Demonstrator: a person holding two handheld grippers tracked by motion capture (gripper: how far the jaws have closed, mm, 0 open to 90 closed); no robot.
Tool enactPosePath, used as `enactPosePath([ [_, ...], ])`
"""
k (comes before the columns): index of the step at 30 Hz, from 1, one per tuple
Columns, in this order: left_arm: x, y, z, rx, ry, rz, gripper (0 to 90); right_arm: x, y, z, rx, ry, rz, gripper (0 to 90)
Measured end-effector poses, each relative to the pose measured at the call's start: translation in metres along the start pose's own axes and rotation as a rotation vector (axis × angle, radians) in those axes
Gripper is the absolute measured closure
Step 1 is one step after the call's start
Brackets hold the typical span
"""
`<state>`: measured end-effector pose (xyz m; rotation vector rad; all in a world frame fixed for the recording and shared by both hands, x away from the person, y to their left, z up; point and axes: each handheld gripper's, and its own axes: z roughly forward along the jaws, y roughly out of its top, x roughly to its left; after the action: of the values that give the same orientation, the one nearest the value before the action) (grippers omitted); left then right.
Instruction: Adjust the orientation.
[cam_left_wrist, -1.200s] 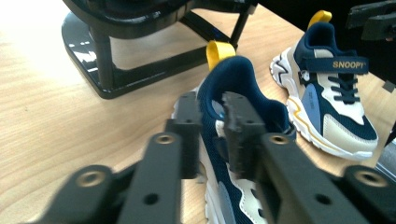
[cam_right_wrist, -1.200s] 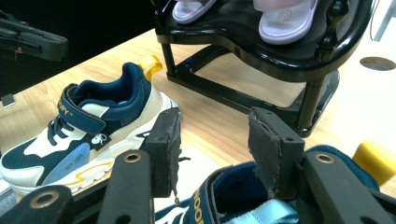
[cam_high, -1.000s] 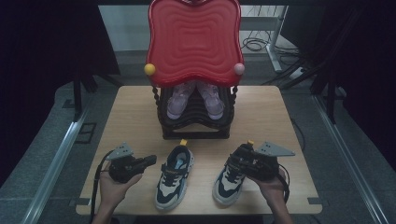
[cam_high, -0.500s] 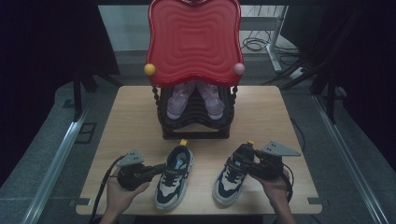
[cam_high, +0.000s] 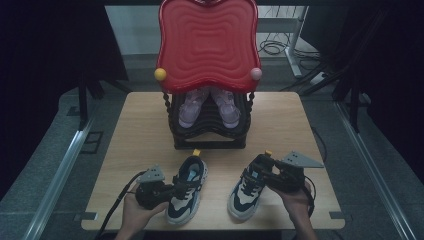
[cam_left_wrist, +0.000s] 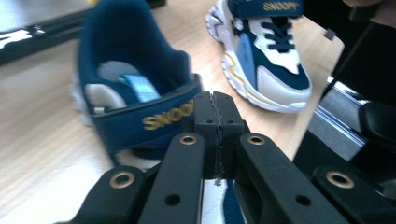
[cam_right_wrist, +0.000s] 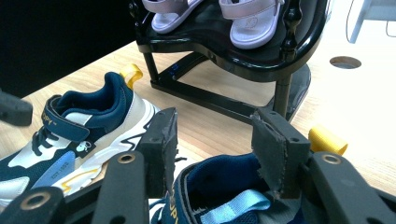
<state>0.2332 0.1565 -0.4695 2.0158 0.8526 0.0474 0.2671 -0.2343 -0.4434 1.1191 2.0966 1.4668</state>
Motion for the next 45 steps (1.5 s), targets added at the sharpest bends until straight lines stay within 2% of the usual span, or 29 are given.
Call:
enactPosePath([
  [6,-0.009,-0.003,0.017,0.059,-0.02,0.02,90.0,0.0,0.0,-0.001,-0.002,-0.002,0.007,50.2],
  [11,-0.012,-0.005,0.023,0.078,-0.026,0.018,90.0,0.0,-0.001,0.0,-0.001,-0.001,0.008,50.0],
  [15,-0.019,-0.008,0.032,0.107,-0.049,0.023,90.0,0.001,-0.002,0.003,0.009,0.001,0.005,49.9],
  [23,-0.023,-0.011,0.04,0.141,-0.053,0.03,90.0,0.002,-0.002,0.003,0.011,0.0,0.009,49.8],
  [28,-0.024,-0.013,0.045,0.169,-0.049,0.036,90.0,0.001,-0.002,0.002,0.005,0.025,0.028,49.8],
  [33,-0.026,-0.015,0.049,0.191,-0.04,0.037,90.0,0.0,-0.002,0.002,0.006,0.021,0.029,49.8],
  [38,-0.026,-0.016,0.05,0.214,-0.012,0.046,90.0,0.0,-0.002,0.002,0.011,0.016,0.031,49.8],
  [45,-0.025,-0.017,0.051,0.219,0.006,0.042,90.0,0.0,-0.002,0.002,0.01,0.014,0.033,49.8],
])
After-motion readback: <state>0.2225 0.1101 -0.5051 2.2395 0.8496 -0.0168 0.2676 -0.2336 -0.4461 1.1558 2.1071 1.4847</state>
